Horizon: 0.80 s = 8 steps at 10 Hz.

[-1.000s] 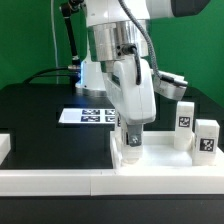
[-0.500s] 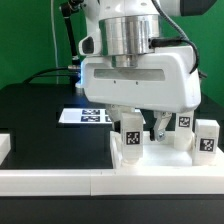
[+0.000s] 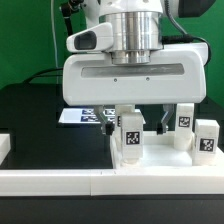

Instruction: Assemble square table

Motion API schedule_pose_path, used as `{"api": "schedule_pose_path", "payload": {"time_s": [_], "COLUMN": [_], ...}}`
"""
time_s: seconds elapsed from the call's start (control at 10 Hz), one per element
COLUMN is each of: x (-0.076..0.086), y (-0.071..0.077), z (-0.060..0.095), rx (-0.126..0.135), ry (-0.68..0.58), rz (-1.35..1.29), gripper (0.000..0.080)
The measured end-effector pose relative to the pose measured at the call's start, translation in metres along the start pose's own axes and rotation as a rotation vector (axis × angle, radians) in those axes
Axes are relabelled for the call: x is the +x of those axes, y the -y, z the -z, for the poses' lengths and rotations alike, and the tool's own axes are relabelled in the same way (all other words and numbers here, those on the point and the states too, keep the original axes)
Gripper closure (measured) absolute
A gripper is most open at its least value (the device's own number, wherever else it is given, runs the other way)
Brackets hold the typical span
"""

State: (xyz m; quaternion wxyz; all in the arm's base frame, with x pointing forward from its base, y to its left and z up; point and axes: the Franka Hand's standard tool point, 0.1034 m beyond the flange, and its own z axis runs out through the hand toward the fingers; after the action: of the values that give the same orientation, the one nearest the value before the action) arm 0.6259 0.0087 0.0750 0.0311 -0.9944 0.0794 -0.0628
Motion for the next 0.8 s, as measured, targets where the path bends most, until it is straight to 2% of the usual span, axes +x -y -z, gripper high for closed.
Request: {"api": "schedule_pose_path", "payload": {"time_s": [0.2,0.4,0.5,0.6,0.7,0.8], "x": [0.0006,0.0005,0.0005,0.0004,0.0005,0.0006], "y": [-0.0022,-0.002,-0.002,-0.0015,-0.0021,-0.0025], "z": [0.0004,0.0004,0.0003,0.0003,0.0003,0.0003], "rx": [-0.004,-0.004,-0.003,-0.002,-0.002,-0.002], "ry": [0.0,0.0,-0.001,-0.001,-0.001,-0.001], "rz": [0.113,0.083,0.066,-0.019,-0.099,-0.155], "gripper": [0.0151,0.0165,0.0336,0.0336,0.0515,0.0512]}}
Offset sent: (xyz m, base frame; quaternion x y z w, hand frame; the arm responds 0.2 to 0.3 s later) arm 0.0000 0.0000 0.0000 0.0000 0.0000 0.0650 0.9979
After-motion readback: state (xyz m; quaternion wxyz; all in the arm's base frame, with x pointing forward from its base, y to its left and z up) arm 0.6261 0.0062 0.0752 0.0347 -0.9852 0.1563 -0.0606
